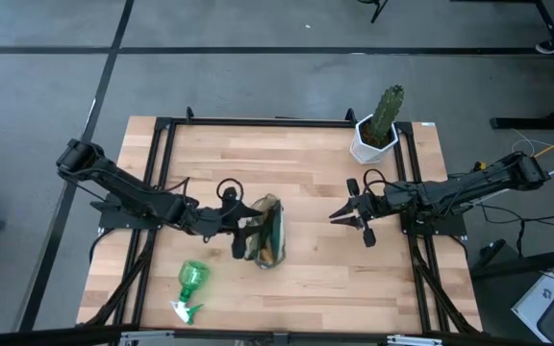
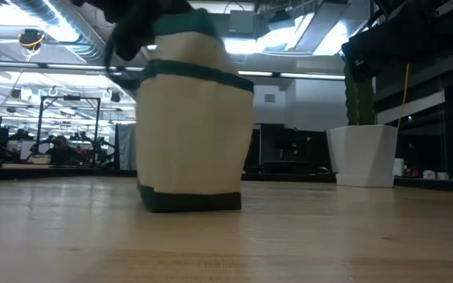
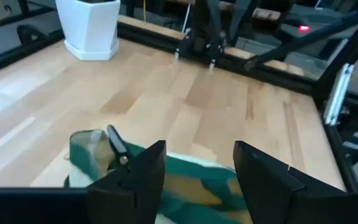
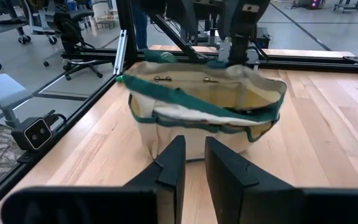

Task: Pick & Place Garden tools in Gardening bag
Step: Put the green spray bottle into the gardening bag

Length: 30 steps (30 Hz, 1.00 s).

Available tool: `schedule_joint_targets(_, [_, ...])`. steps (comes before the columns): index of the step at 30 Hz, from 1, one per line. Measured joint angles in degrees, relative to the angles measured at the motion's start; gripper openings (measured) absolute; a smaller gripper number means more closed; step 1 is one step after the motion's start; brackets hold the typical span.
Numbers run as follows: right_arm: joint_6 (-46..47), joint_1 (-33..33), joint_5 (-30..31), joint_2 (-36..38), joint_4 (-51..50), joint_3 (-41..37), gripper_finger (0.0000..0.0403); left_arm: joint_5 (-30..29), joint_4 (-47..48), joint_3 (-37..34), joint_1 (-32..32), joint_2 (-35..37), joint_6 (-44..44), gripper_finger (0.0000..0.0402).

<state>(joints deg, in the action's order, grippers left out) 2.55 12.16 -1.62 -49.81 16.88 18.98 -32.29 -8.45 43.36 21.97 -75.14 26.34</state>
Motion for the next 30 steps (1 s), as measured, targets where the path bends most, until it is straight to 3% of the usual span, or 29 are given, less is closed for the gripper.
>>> schedule_joint_targets(16, [0.0, 0.0, 0.0, 0.0, 0.0, 0.0, 0.0062, -3.8, 0.9, 0.0, 5.1, 6.4, -2.8, 0.0164])
schedule_joint_targets(27, [0.0, 0.0, 0.0, 0.0, -0.2, 0.0, 0.0062, 11.1, 7.7, 0.0, 8.7, 11.9, 6.6, 0.0142])
schedule_joint_targets(30, [0.0, 0.0, 0.0, 0.0, -0.2, 0.0, 0.0062, 18.0, 11.3, 0.0, 10.1, 12.5, 13.8, 0.0136])
